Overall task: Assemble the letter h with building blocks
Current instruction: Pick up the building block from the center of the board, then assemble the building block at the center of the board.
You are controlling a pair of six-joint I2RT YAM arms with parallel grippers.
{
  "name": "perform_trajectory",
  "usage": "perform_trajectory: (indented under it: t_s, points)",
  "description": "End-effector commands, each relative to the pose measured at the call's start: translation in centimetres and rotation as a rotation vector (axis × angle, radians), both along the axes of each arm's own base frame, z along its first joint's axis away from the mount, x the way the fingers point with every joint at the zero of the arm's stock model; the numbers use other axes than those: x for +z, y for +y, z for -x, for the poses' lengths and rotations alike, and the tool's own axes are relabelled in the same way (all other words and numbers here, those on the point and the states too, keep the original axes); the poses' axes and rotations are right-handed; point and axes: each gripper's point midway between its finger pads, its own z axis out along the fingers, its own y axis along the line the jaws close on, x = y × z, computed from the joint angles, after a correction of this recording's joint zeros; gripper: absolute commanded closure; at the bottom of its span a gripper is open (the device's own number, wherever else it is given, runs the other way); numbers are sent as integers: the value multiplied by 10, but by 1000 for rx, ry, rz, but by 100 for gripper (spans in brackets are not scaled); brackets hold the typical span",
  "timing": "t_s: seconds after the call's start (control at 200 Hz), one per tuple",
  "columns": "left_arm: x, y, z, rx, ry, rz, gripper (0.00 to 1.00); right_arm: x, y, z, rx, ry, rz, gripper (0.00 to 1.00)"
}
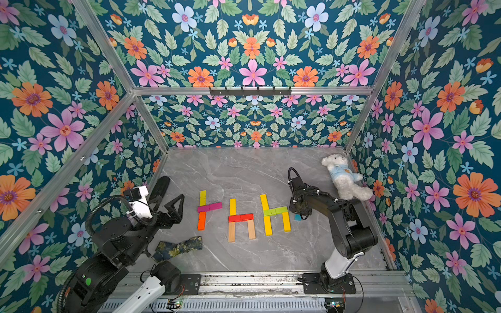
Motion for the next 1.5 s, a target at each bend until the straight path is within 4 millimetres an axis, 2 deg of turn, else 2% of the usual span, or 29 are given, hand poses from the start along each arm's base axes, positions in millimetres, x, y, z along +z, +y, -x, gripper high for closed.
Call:
perform_trajectory:
  t_s: [0.0,0.085,0.125,0.2,0.275,0.355,0.39,0.465,0.545,0.66,0.77,0.865,1.04,1.215,1.495]
  points:
    - [9,3,-1,16,-26,10,1,30,8,-2,51,-73,30,92]
    - [10,2,-2,16,-28,11,1,67,38,0,133,-144,42,91]
    - [11,2,-1,15,-30,15,0,84,60,2,179,-179,23,91]
    - [11,2,-1,13,-35,21,1,109,108,10,267,-235,-19,91]
    - [11,2,-1,13,-37,26,1,122,160,24,353,-257,-70,91]
    - [10,1,0,7,-36,26,1,125,216,37,424,-246,-135,91]
    - [10,1,0,4,-36,27,1,115,240,42,458,-222,-134,91]
    - [10,0,1,-3,-36,28,1,109,286,51,521,-200,-162,90]
    - [11,0,2,-10,-41,29,1,94,320,57,563,-155,-167,90]
    - [12,2,5,-10,-47,25,1,71,350,61,585,-103,-179,91]
    - [16,4,8,-9,-61,25,1,61,374,66,604,-91,-190,91]
    - [18,4,9,-12,-65,25,1,51,382,70,591,-73,-184,92]
    - [21,5,11,-15,-75,32,1,31,381,75,542,-41,-161,95]
    - [22,7,13,-12,-79,35,1,15,376,71,503,-34,-113,96]
    - [23,9,14,-7,-82,38,1,7,375,64,447,-38,-78,98]
